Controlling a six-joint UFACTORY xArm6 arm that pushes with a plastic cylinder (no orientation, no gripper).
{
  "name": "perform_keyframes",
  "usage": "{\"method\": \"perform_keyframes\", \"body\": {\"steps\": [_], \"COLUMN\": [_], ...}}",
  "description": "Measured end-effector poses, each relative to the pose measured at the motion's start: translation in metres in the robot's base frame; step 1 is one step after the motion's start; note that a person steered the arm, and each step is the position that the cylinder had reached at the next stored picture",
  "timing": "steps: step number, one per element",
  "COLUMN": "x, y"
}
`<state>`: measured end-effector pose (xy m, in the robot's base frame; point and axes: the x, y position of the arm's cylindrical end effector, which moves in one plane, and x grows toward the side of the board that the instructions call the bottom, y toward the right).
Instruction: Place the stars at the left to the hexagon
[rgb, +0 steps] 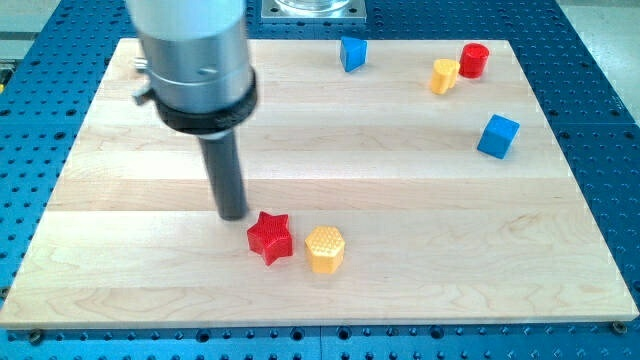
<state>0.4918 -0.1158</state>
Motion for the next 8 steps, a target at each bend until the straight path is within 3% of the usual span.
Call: {"method": "perform_keyframes", "body": {"steps": [2, 5, 7, 8], "x": [-0.079, -0.158, -0.130, -0.087], "y": [-0.084, -0.087, 0.025, 0.014]}}
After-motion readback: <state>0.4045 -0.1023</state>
